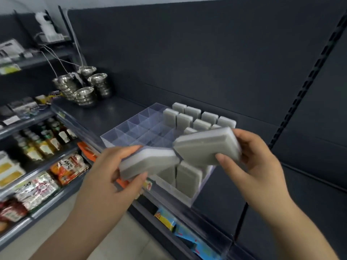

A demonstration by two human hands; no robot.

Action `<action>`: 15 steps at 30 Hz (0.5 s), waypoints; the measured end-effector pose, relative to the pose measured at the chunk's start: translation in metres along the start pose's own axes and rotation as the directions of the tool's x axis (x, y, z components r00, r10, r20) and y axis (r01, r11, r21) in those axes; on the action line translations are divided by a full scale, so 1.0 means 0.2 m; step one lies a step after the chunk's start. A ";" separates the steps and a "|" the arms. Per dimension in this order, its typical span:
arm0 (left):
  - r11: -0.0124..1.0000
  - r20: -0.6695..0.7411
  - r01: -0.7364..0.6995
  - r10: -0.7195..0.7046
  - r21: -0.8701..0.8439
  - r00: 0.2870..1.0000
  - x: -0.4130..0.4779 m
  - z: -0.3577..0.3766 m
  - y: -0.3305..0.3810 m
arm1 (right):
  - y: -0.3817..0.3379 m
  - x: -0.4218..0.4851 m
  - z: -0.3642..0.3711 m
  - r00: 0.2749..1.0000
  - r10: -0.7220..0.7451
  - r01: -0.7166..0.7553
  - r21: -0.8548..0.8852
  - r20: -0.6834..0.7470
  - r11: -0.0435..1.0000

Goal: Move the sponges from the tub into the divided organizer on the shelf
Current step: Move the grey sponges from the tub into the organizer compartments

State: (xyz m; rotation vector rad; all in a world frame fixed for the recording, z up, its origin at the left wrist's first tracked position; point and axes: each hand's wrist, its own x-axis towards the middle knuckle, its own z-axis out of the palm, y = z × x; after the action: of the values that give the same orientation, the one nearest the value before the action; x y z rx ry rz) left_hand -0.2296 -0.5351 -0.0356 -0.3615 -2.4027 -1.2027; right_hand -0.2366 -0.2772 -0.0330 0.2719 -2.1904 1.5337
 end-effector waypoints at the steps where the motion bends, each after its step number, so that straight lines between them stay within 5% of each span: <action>1: 0.999 0.006 -0.021 0.021 0.038 1.000 0.09 -0.01 -0.03 | 0.02 0.09 0.03 1.000 0.000 0.000 -0.001 0.002 1.000; 15: 0.995 0.090 0.074 -0.067 -0.068 0.994 0.69 0.14 -0.52 | 0.27 0.65 0.33 0.993 0.117 -0.118 -0.112 -0.016 0.987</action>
State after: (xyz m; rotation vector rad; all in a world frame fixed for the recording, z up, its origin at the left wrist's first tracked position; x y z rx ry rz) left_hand -0.3999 -0.5678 -0.0570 -0.3612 -2.4707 -1.3322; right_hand -0.3893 -0.3078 -0.0358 0.1004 -2.3124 1.4609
